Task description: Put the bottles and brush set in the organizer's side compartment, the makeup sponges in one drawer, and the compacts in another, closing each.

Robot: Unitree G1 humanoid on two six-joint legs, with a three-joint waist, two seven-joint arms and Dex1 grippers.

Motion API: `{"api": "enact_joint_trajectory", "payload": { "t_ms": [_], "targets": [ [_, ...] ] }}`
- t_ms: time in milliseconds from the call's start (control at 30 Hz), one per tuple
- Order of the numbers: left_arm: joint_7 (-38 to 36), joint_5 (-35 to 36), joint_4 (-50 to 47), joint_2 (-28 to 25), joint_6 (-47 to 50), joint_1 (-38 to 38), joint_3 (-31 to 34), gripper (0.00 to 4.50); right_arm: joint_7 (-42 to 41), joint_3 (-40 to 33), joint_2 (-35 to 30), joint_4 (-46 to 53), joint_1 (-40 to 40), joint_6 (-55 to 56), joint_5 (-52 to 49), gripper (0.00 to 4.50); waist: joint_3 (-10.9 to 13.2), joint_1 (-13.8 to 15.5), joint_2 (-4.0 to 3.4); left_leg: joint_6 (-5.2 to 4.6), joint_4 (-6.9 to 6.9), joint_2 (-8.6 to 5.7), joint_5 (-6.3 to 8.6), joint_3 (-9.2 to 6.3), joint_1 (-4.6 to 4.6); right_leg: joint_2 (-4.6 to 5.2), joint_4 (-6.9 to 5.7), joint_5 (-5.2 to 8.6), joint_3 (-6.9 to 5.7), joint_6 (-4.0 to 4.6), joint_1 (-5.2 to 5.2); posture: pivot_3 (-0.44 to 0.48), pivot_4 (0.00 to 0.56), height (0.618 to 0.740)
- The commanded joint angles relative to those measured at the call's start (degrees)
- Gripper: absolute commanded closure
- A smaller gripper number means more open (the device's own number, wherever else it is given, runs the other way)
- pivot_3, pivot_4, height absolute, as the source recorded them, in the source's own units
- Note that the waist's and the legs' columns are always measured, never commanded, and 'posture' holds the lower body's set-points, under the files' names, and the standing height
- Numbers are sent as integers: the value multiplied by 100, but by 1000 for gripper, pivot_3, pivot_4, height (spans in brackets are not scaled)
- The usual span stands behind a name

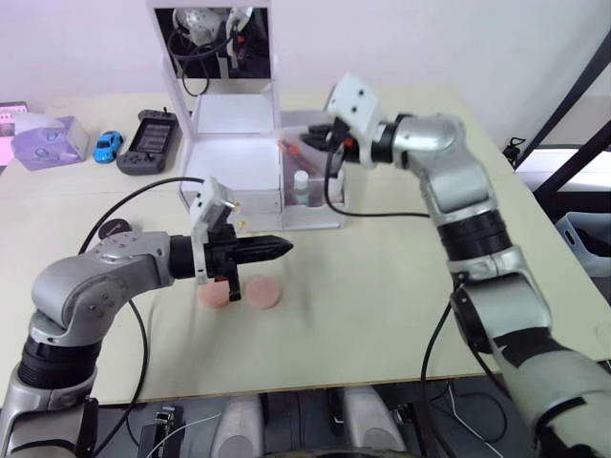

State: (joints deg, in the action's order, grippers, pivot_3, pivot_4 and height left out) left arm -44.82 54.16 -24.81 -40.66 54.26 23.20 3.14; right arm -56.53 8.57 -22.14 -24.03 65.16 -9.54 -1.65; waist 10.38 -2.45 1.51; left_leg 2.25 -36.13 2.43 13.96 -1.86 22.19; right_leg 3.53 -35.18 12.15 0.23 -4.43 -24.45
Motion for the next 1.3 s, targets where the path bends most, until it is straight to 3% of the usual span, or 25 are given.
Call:
{"api": "enact_joint_trajectory", "payload": {
  "t_ms": [33, 233, 533, 900, 1067, 1200, 1300],
  "targets": [
    [-15, 22, -68, 85, -170, 53, 136, 4500, -580, -204, 102, -734, 326, 962, -409, 4388, 0, -2, 1, 0, 0, 0, 0, 0, 0, 0, 1, 0, 0, 0, 0, 0, 150, 740],
    [-14, -61, -49, 76, -202, 100, 137, 4500, -785, -228, 268, -2907, 1020, 2165, -264, 4388, 1, -11, -1, 0, 0, 0, 0, 3, -1, 0, -2, -1, 2, 1, 0, 0, 150, 740],
    [32, -79, -139, 50, -174, 24, 153, 4500, -919, -834, 383, -4446, 1626, 2754, -524, 4388, 1, -5, -1, 0, 2, 0, 0, 2, 1, 0, 1, -1, 2, 0, 0, 0, 150, 740],
    [-14, -138, -89, 26, -188, 76, 95, 4500, -809, -1526, 469, -4992, 2057, 2664, -672, 4388, 6, -22, -8, 0, 3, 0, 0, 3, -1, 0, 0, -1, 4, -1, 0, 0, 150, 740],
    [-37, -163, -64, 49, -208, 77, 78, 4500, -499, -1393, 483, -5038, 2066, 2576, -316, 4388, 6, -12, -8, 0, 6, 1, 0, 3, -5, -2, -1, -1, 4, 0, 0, 0, 150, 740],
    [-5, -127, -117, 33, -181, 6, 162, 4500, -733, -1335, 347, -4920, 2055, 2359, -223, 4388, 6, -2, -7, 0, 1, -1, 0, 4, 1, 1, 1, -1, 5, 1, 0, 0, 150, 740],
    [-1, -116, -125, -28, -169, -48, 251, 4500, -1121, -1182, 247, -4680, 1990, 1992, -118, 3531, 6, -6, -8, 0, 4, -1, 0, 4, 2, 1, 2, -1, 5, -1, 0, 0, 150, 740]
  ]
}}
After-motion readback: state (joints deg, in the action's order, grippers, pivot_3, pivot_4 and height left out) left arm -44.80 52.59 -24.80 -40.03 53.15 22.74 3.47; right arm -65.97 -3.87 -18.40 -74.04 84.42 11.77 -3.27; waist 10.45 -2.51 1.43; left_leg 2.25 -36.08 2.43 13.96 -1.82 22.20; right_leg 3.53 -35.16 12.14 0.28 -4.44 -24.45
